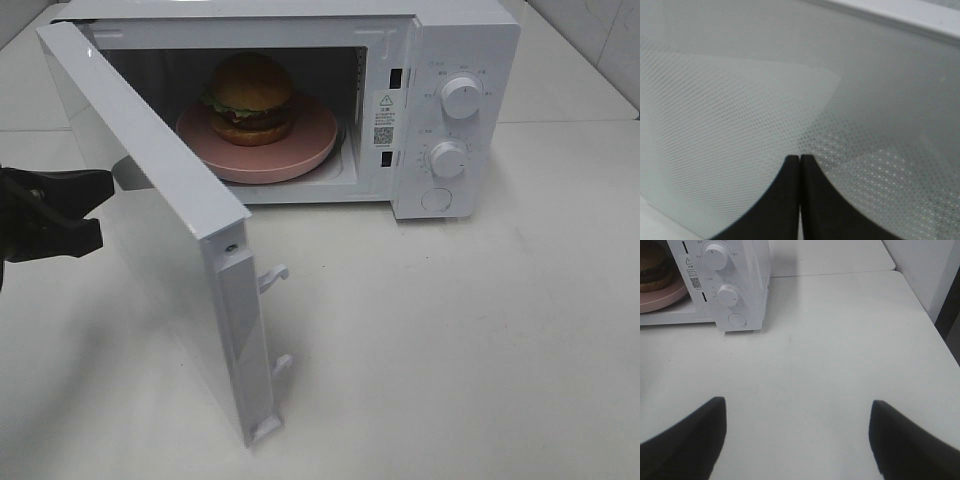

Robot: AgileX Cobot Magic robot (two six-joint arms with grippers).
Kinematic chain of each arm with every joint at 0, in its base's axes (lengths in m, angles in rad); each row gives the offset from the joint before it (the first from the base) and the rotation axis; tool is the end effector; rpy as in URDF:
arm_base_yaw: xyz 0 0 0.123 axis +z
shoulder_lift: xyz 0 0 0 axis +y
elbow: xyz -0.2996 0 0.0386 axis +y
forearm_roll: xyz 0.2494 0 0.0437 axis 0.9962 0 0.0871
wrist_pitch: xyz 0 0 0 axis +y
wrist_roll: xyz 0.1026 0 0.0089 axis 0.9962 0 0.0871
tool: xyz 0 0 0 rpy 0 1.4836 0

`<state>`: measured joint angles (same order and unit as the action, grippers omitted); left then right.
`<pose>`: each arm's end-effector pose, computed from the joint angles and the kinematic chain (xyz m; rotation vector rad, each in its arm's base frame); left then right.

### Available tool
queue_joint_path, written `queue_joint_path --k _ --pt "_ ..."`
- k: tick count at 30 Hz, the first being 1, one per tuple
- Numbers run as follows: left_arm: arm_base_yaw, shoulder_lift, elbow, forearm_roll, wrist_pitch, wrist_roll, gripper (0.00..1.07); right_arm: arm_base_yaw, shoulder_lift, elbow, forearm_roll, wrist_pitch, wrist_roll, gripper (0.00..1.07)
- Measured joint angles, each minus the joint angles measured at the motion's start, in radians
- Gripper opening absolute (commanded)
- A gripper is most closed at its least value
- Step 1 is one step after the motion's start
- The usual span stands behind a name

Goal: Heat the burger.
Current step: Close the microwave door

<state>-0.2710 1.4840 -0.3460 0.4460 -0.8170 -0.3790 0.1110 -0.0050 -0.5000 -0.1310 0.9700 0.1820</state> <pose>0.2327 -0.0983 0.1892 0.4170 1.8273 -0.5275 -0.0061 -0.0119 0.2816 0.0683 1.9413 0.0402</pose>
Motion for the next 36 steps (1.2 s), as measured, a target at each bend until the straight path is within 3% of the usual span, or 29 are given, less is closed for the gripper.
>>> queue_joint_path --k 7,12,15,20,31,36 --pt "-0.077 0.042 -0.023 -0.095 -0.007 0.037 0.00 0.000 0.000 0.000 0.000 0.000 0.000 0.76" --pt "-0.159 0.094 -0.042 -0.201 -0.005 0.100 0.00 0.000 0.000 0.000 0.000 0.000 0.000 0.76" --pt "-0.168 0.103 -0.051 -0.208 -0.004 0.105 0.00 0.000 0.000 0.000 0.000 0.000 0.000 0.76" --pt "-0.220 0.162 -0.153 -0.238 -0.001 0.118 0.00 0.000 0.000 0.000 0.000 0.000 0.000 0.76" --pt "-0.253 0.215 -0.279 -0.268 0.067 0.119 0.00 0.000 0.000 0.000 0.000 0.000 0.000 0.76" --pt "-0.289 0.278 -0.390 -0.270 0.116 0.119 0.00 0.000 0.000 0.000 0.000 0.000 0.000 0.76"
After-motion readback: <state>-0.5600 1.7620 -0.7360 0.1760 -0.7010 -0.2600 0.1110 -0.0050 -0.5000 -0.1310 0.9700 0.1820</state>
